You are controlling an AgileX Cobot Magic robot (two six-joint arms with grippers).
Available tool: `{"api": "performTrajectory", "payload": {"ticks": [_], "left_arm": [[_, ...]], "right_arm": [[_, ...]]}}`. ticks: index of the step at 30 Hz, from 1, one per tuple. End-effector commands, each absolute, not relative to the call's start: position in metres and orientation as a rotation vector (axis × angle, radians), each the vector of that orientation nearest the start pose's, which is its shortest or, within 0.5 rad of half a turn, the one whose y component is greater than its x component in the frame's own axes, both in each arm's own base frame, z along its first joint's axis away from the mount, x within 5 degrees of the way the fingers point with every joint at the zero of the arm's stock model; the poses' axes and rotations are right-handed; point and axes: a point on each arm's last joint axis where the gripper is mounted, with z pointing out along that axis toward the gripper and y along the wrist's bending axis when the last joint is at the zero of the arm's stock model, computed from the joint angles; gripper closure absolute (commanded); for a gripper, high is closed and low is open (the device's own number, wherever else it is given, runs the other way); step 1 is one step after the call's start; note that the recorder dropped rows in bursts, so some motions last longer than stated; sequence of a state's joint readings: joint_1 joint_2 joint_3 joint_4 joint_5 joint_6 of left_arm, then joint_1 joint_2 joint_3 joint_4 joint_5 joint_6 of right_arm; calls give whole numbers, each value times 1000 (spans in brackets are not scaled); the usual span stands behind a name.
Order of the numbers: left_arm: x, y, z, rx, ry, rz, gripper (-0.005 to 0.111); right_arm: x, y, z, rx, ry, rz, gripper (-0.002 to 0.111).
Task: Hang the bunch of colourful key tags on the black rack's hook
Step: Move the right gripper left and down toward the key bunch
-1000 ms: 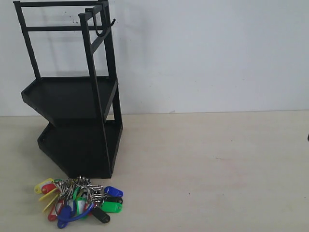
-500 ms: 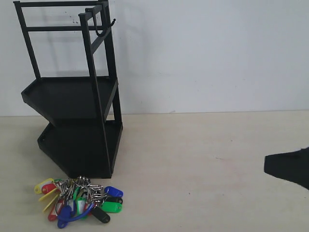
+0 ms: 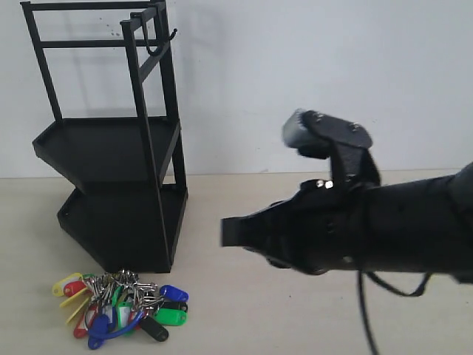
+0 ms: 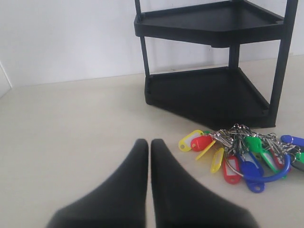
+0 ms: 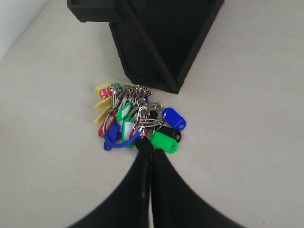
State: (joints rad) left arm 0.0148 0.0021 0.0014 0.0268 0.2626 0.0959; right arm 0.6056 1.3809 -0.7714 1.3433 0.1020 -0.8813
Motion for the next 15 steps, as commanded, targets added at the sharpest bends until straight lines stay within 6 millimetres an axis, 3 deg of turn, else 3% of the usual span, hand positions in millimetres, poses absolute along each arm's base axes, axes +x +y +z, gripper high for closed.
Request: {"api": "performTrajectory", "payload": {"ticks": [1, 5, 11, 14, 15], "left_arm": [[55, 1, 190, 88, 1738, 103, 102], [55, 1, 190, 88, 1738, 103, 102], [55, 1, 190, 88, 1738, 103, 102], [55, 1, 190, 88, 1738, 103, 102], [55, 1, 190, 88, 1738, 103, 102]], "right_arm": [[222, 212, 243, 6, 2171, 646, 109], [212, 250, 228, 60, 2258, 784, 109], [233, 286, 201, 231, 2355, 863, 106], [244, 303, 191, 269, 2370, 886, 98], [251, 314, 183, 342, 2391, 922, 90]]}}
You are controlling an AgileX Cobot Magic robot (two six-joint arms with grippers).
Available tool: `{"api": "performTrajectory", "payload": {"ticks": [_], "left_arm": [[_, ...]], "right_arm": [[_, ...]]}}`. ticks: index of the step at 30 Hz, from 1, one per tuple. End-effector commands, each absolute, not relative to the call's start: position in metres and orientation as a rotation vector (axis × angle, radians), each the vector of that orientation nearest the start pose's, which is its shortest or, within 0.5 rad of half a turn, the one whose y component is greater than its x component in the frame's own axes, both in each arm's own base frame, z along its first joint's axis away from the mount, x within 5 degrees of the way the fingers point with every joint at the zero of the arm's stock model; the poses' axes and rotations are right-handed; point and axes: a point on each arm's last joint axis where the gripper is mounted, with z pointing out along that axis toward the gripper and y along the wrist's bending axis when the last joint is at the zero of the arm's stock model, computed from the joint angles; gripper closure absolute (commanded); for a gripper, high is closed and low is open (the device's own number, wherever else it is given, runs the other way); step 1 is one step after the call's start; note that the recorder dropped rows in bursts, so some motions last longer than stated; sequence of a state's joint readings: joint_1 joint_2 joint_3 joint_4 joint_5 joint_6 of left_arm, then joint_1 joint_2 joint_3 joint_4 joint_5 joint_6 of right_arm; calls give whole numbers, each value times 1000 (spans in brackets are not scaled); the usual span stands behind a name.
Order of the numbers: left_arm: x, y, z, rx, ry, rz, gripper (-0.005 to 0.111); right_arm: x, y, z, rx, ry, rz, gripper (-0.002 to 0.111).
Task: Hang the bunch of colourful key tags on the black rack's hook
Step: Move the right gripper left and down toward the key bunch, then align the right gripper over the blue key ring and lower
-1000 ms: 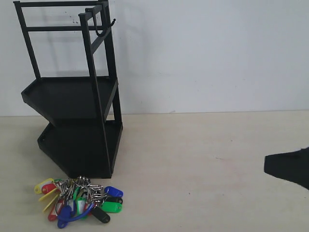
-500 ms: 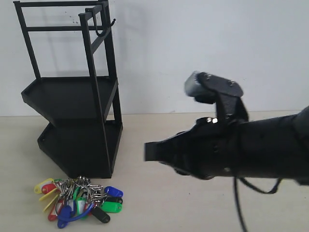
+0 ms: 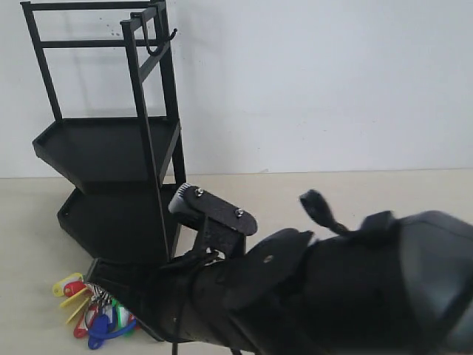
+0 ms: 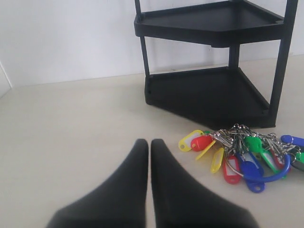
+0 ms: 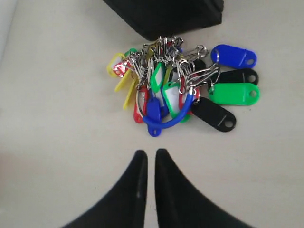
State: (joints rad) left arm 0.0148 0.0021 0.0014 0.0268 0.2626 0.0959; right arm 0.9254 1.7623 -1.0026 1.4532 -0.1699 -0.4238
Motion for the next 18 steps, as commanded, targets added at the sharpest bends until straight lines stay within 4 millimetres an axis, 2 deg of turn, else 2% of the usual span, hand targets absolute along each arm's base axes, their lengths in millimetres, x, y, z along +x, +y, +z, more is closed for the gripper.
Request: {"api": "performTrajectory", "payload": {"ticks": [1, 2, 4, 8, 12, 18], "left_arm": [[55, 1, 190, 88, 1738, 103, 102], [55, 1, 190, 88, 1738, 103, 102], [55, 1, 190, 88, 1738, 103, 102], [55, 1, 190, 88, 1738, 103, 102], [55, 1, 190, 88, 1738, 103, 102], [55, 1, 190, 88, 1738, 103, 102]], "right_arm": [[253, 319, 179, 387, 2400, 941, 84], [259, 327, 171, 473, 2413, 970, 74], [266, 337, 160, 598, 2416, 1003, 68], [277, 357, 141, 775, 2433, 1078, 68], [280, 374, 129, 787, 2502, 1145, 68], [292, 364, 129, 745, 2569, 1182, 68]]}}
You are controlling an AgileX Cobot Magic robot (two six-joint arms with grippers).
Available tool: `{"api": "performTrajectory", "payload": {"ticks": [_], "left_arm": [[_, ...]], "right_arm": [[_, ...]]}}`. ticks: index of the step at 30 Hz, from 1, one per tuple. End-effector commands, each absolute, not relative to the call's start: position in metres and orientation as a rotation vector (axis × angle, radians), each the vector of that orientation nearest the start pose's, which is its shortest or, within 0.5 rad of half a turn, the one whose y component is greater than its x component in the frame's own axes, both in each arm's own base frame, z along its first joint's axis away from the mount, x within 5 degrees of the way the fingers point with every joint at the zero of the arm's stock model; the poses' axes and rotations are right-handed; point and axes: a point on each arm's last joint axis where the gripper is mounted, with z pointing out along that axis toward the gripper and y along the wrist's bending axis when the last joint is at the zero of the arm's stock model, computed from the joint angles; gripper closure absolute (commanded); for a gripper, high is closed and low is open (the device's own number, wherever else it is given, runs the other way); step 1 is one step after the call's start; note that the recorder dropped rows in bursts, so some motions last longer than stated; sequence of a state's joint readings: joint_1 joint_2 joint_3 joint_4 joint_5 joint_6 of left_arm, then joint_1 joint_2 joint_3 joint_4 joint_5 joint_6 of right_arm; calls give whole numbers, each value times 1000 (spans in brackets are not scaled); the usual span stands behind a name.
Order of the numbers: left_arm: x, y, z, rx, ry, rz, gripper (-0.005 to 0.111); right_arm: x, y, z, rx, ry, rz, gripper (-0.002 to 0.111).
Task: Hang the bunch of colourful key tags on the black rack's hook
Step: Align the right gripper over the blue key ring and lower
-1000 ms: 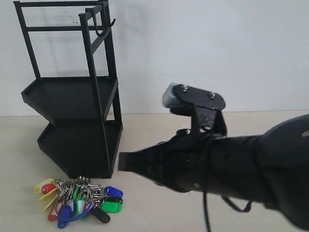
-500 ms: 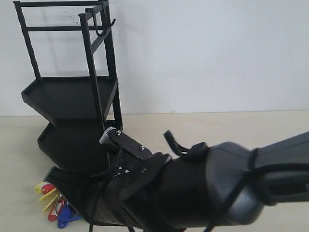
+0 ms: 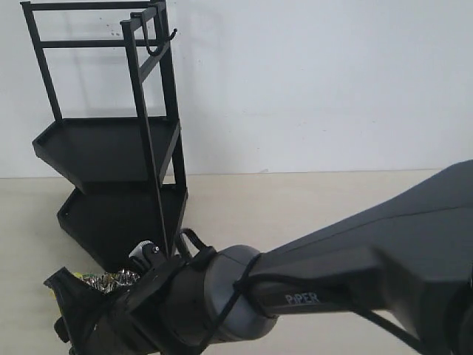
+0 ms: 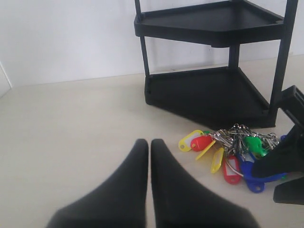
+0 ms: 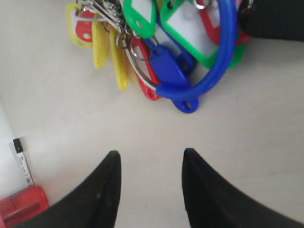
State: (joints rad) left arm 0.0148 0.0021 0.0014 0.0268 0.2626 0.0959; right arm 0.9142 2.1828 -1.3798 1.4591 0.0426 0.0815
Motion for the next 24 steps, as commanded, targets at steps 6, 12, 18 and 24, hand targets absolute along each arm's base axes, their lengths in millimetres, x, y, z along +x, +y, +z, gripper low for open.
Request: {"api": "performTrajectory", "payload": {"ticks": [6, 12, 18, 24], "left_arm": [[55, 1, 190, 88, 1738, 103, 102], [55, 1, 190, 88, 1738, 103, 102], [55, 1, 190, 88, 1738, 103, 102], [55, 1, 190, 88, 1738, 103, 102]], "right_arm": [[310, 346, 139, 789, 2573, 1235, 68], [313, 341, 141, 761, 2615, 1276, 68], [314, 341, 141, 770, 2597, 1262, 68], [316, 340, 140, 767, 2584, 1245, 68]]}}
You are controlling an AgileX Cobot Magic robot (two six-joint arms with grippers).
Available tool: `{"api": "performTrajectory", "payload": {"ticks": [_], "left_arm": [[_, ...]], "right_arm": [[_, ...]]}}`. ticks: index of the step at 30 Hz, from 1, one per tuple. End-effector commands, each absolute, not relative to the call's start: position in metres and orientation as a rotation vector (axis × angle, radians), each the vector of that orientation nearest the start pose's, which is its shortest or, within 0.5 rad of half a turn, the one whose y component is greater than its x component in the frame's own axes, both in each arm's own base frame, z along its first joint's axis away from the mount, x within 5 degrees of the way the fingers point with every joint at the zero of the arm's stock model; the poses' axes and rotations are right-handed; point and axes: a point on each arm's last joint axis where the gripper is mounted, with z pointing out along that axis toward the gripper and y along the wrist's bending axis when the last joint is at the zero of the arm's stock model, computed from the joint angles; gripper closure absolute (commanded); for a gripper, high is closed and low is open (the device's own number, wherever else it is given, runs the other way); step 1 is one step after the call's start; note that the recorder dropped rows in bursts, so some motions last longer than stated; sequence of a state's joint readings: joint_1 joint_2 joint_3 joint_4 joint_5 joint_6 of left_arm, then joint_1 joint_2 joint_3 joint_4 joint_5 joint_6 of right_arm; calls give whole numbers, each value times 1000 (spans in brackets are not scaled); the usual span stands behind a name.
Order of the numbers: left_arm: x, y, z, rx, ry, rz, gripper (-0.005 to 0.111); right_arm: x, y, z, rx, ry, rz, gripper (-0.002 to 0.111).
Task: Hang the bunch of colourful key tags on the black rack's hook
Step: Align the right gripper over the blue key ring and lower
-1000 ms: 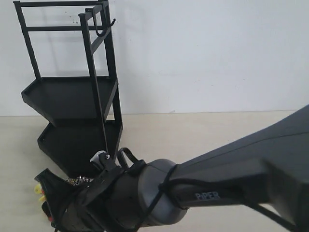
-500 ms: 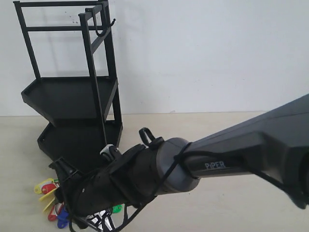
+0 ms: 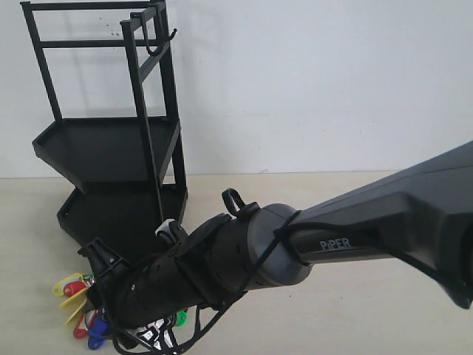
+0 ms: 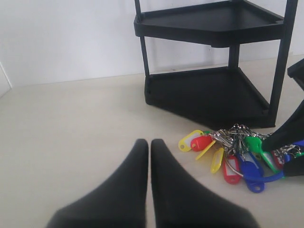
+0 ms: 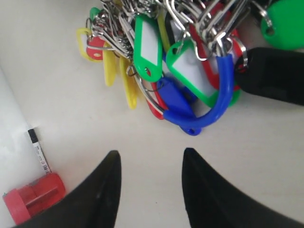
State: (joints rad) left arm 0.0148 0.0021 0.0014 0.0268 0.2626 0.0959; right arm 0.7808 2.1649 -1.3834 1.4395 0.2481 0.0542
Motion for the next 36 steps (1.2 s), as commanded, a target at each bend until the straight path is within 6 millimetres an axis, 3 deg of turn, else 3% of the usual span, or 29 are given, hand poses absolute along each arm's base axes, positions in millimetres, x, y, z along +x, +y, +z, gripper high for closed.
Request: {"api": "performTrajectory", "payload": {"ticks": [1, 8, 16, 36], "left_arm": [[55, 1, 190, 88, 1738, 103, 102], [55, 1, 190, 88, 1738, 103, 102], [55, 1, 190, 88, 1738, 103, 102], [55, 1, 190, 88, 1738, 103, 102]], "right_arm": [[316, 339, 140, 752, 2582, 1236, 68], [317, 336, 141, 707, 2611, 1237, 68], [329, 315, 141, 665, 2708, 1278, 68], [329, 317, 119, 1013, 2710, 1246, 68]]}}
